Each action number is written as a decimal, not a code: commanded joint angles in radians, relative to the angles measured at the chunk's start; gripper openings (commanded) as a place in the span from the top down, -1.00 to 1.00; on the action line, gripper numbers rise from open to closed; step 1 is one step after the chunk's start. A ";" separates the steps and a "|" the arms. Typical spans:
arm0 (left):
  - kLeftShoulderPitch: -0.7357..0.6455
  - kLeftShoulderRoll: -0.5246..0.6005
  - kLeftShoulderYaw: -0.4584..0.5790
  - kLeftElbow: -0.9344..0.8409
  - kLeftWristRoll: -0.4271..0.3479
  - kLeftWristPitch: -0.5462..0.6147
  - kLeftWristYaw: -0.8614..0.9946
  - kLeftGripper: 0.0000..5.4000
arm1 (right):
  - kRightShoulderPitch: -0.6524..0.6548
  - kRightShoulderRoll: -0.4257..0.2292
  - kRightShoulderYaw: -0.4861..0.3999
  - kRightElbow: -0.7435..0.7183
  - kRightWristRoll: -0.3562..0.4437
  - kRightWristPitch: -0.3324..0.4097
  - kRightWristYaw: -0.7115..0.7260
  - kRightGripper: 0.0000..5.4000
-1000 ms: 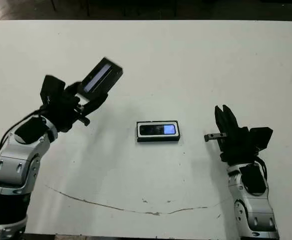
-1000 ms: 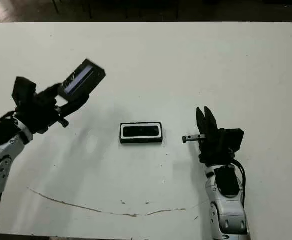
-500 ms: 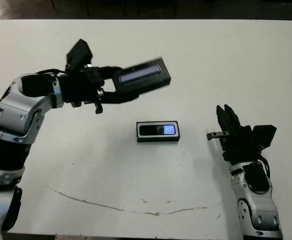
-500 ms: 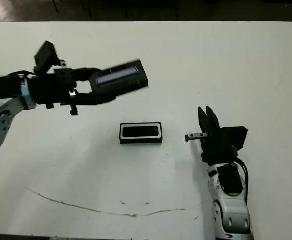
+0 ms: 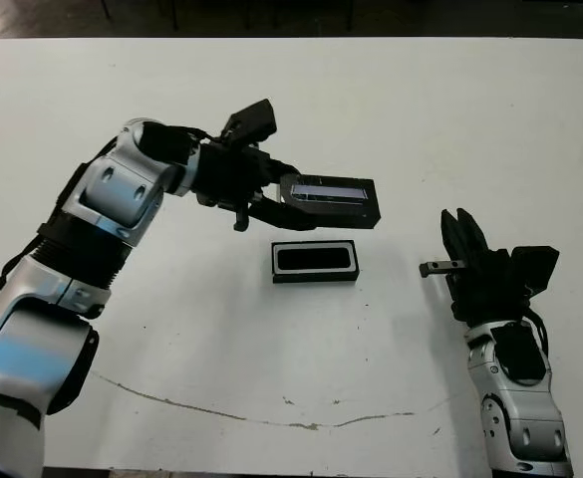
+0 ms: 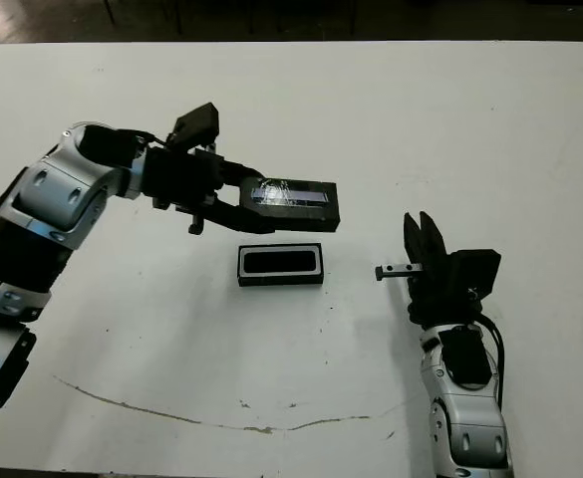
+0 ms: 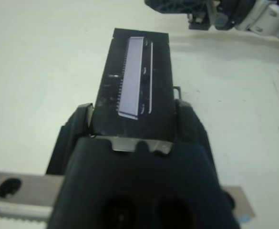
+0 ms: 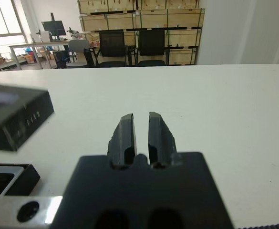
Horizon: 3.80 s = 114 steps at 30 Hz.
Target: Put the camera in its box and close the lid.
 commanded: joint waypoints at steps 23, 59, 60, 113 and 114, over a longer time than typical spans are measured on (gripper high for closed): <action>0.086 0.054 -0.101 -0.098 0.164 0.037 -0.031 0.31 | 0.032 0.030 0.011 0.033 0.010 -0.001 -0.003 1.00; 0.109 0.048 -0.148 -0.115 0.187 0.108 -0.049 0.32 | 0.046 0.048 0.024 0.059 0.006 -0.039 -0.005 1.00; 0.111 0.048 -0.147 -0.116 0.187 0.109 -0.048 0.32 | 0.045 0.049 0.024 0.060 0.007 -0.039 -0.005 1.00; 0.102 0.100 -0.266 -0.206 0.295 0.253 0.115 0.35 | 0.071 0.061 0.046 0.049 -0.003 -0.041 -0.021 1.00; 0.100 0.098 -0.268 -0.195 0.296 0.247 0.115 0.35 | 0.072 0.061 0.044 0.049 0.001 -0.039 -0.020 1.00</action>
